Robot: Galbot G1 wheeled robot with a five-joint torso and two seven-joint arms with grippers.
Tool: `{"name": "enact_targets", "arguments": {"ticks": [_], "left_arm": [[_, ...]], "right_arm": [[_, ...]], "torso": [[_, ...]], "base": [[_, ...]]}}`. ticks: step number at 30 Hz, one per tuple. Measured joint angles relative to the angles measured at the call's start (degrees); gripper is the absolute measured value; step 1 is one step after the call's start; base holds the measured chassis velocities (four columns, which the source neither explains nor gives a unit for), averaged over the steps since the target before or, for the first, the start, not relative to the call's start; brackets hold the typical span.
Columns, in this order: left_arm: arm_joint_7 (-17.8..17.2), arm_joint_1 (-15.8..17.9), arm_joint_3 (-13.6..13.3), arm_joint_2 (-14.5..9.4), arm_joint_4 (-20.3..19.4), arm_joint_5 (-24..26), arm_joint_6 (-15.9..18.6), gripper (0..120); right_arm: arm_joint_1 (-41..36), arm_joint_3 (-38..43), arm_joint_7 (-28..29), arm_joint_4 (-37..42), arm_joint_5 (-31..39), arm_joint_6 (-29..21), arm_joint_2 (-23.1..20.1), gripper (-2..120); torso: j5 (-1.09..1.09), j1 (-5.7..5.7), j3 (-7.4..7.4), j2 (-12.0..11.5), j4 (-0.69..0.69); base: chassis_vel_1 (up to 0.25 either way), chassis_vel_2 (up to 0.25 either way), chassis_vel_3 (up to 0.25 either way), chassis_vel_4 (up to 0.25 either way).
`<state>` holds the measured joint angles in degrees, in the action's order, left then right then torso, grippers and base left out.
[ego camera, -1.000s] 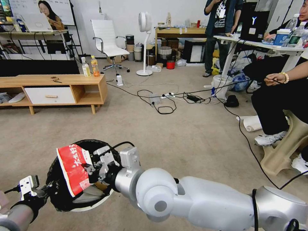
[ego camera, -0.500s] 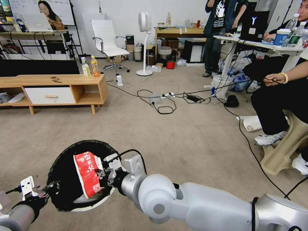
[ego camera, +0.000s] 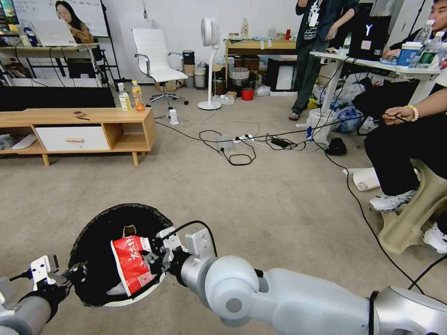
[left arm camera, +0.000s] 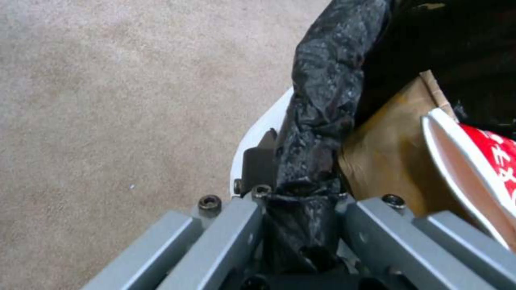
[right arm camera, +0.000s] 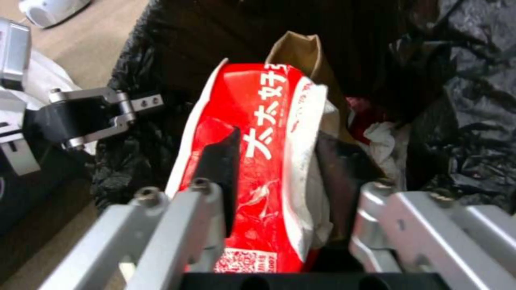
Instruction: Pick up the trash bin and place the garbage on the floor into it.
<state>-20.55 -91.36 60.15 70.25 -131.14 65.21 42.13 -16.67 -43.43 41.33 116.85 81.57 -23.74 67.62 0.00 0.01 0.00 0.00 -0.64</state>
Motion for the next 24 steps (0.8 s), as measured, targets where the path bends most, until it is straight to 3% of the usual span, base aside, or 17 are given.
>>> {"name": "enact_targets", "arguments": {"ticks": [5, 14, 24], "left_arm": [[0.03, 0.02, -0.01, -0.09, 0.32, -0.17, 0.0, 1], [0.09, 0.07, -0.13, -0.13, 0.57, -0.27, 0.0, 1], [0.11, 0.06, -0.21, -0.13, 0.67, -0.36, 0.01, 1]], "right_arm": [[0.03, 0.27, 0.0, 0.43, 0.01, -0.02, -0.37, 56], [0.27, 2.55, 0.1, 2.78, 0.12, -0.25, -2.61, 95], [0.16, 6.57, 0.2, 5.78, 0.17, -0.48, -5.57, 99]], "torso": [[0.0, 0.0, 0.0, 0.0, 0.0], [0.0, 0.0, 0.0, 0.0, 0.0], [0.0, 0.0, 0.0, 0.0, 0.0]], "base": [[0.0, 0.0, 0.0, 0.0], [0.0, 0.0, 0.0, 0.0], [0.0, 0.0, 0.0, 0.0]]}}
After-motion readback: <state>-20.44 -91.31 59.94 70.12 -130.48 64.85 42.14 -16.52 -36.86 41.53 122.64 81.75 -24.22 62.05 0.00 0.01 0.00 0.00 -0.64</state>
